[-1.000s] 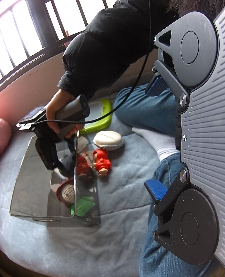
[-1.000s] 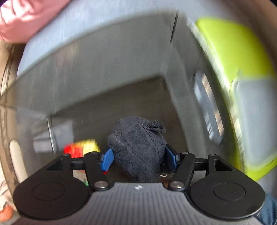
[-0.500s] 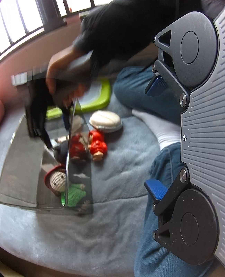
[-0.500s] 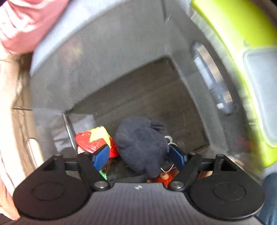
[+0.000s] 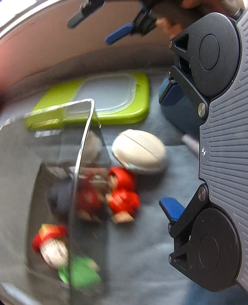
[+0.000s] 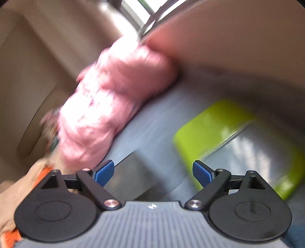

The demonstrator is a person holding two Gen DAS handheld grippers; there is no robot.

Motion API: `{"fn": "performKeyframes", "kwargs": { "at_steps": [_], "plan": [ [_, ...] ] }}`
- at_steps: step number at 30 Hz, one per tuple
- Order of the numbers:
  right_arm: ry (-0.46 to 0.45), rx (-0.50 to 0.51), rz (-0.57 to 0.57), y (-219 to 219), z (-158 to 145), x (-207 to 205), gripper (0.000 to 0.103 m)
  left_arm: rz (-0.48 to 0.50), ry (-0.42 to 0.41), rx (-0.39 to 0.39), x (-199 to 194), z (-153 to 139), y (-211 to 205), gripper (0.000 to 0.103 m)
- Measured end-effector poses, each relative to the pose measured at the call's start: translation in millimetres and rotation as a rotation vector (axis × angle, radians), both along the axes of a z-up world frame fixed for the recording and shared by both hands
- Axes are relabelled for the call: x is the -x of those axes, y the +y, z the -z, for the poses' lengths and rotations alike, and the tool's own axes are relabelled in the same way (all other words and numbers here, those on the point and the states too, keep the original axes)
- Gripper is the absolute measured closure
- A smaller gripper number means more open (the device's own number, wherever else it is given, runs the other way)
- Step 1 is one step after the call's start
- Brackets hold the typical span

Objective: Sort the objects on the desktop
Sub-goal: 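Lower the left gripper onto the white ball and close on it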

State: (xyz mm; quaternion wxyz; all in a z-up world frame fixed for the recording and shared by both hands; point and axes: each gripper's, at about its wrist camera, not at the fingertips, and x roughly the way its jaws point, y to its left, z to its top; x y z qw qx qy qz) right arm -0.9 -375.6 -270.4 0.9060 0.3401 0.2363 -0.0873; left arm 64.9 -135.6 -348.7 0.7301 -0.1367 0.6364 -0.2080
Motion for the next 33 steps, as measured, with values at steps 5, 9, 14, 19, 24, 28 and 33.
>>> {"fn": "performKeyframes", "kwargs": {
  "at_steps": [5,9,14,19,24,28,33],
  "plan": [
    [-0.064,-0.164,0.092,-39.5,38.9,43.6,0.013,0.097,-0.047,-0.091,-1.7,41.3,-43.6,0.0],
    [-0.13,-0.251,0.067,-50.6,68.1,55.5,0.012,0.089,-0.05,-0.031,-8.1,65.0,-53.8,0.0],
    [-0.15,-0.283,0.084,-55.2,84.6,57.7,0.012,0.114,-0.101,-0.073,-8.2,62.5,-61.3,0.026],
    [-0.166,-0.31,0.107,-59.1,92.2,60.4,0.011,0.125,-0.137,-0.03,-7.5,38.0,-49.4,0.047],
    [-0.179,-0.335,0.128,-62.2,99.3,62.8,0.01,0.184,-0.102,0.014,-10.8,30.0,-53.3,0.055],
    [-0.171,-0.321,0.111,-57.3,100.2,60.5,0.01,0.241,-0.044,0.009,-11.7,45.4,-73.1,0.053],
    [-0.172,-0.302,0.101,-54.6,101.3,60.1,0.01,0.195,-0.065,-0.036,-8.9,52.7,-78.9,0.059]
  ]
}}
